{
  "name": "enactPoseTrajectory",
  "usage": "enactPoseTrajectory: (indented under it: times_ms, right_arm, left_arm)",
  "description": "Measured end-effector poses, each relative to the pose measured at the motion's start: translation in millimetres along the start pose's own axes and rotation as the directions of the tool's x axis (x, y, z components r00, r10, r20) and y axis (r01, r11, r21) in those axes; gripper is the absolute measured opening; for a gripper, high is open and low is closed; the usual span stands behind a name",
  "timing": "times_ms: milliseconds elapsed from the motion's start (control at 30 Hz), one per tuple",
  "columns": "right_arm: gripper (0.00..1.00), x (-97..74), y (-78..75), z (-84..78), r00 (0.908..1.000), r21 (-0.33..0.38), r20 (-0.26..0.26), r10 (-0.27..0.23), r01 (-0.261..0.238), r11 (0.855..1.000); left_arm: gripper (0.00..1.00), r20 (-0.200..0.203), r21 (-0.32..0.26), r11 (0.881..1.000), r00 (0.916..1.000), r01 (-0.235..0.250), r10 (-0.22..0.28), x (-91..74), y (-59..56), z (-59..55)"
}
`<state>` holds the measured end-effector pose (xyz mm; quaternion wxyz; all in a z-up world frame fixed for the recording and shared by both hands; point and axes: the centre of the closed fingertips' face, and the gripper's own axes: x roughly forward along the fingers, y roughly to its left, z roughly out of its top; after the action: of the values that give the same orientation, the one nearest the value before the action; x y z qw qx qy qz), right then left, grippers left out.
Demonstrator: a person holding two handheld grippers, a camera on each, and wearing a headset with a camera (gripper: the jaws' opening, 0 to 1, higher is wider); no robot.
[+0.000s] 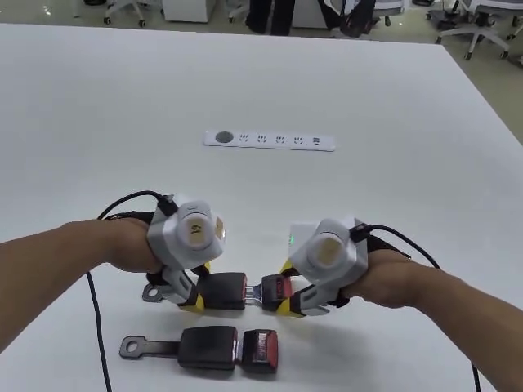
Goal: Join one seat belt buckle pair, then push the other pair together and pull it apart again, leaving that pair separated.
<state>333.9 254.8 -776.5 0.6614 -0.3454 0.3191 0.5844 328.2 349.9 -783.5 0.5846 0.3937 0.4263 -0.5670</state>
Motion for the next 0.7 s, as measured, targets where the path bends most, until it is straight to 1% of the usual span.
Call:
enactPoseTrajectory:
  times_ms: [233, 300, 400, 533, 700]
  right_arm:
    - [0.3, -2.1, 0.3, -0.1, 1.0, 0.002, -0.007, -0.004, 0.004, 1.0]
    - [0.3, -5.5, 1.6, -1.3, 0.9999, 0.006, -0.012, -0.005, 0.005, 1.0]
    - [0.3, -2.8, 0.7, -8.7, 0.9998, 0.012, -0.019, -0.006, 0.006, 1.0]
    - [0.3, -9.0, -3.0, -12.7, 0.9995, 0.024, -0.028, -0.013, 0.014, 1.0]
    - [0.3, -15.4, -6.2, -22.4, 0.999, 0.038, -0.04, -0.021, 0.023, 0.999]
  left_arm:
    - [0.32, 0.006, 0.0, 1.0, 1.0, -0.001, 0.001, 0.5, 1.1, -0.7]
    - [0.32, 0.006, 0.001, 1.0, 1.0, -0.002, 0.002, 0.6, 1.1, -0.8]
    - [0.32, 0.009, 0.001, 1.0, 1.0, -0.002, 0.002, 1.2, 1.8, -2.1]
    - [0.32, 0.011, 0.004, 1.0, 0.9999, -0.003, 0.003, 0.9, 1.3, -1.7]
    - [0.32, 0.009, 0.006, 1.0, 1.0, -0.002, 0.002, 1.3, 1.4, -2.4]
